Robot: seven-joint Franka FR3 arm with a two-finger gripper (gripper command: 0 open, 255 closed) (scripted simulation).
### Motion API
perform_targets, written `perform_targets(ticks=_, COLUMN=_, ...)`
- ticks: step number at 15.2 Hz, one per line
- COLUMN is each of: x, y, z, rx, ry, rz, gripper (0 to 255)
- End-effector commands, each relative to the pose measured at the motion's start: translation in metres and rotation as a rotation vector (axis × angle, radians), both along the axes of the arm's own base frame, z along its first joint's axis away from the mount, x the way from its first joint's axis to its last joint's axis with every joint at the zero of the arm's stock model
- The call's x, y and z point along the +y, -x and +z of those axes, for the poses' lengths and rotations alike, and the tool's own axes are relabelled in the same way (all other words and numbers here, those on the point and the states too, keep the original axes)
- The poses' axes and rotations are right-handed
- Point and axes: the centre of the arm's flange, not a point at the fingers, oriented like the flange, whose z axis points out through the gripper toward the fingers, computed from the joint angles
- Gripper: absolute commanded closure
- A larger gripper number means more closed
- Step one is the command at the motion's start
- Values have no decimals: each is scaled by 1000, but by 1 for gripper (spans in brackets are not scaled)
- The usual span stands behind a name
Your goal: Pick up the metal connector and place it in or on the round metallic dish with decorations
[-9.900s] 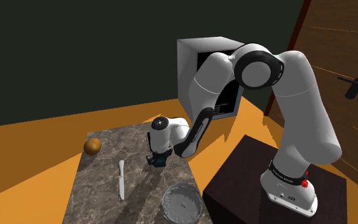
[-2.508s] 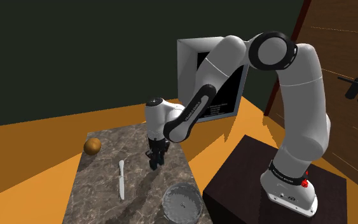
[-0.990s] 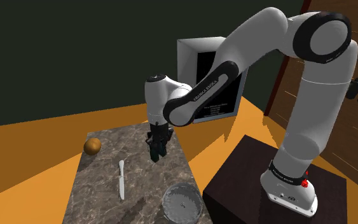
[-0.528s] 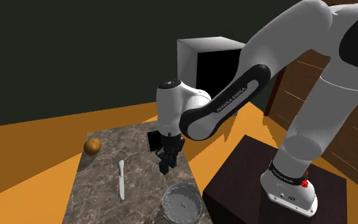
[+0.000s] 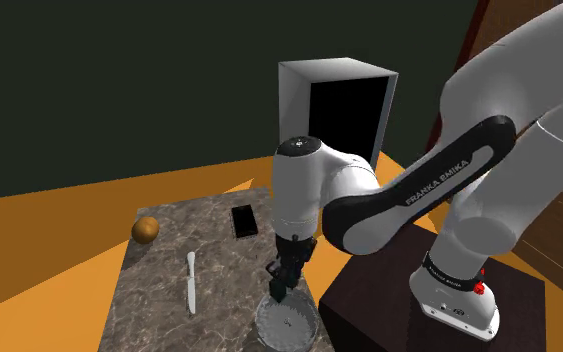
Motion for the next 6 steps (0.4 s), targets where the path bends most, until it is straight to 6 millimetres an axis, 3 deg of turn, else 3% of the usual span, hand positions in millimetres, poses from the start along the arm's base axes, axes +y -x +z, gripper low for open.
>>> perform_targets(ticks=1, x=2, y=5, z=-7, rx=0, ry=-1, rz=-2, gripper=255)
perform_targets(ticks=6, x=2, y=5, z=-33, rx=0, ry=-1, rz=-2, gripper=255)
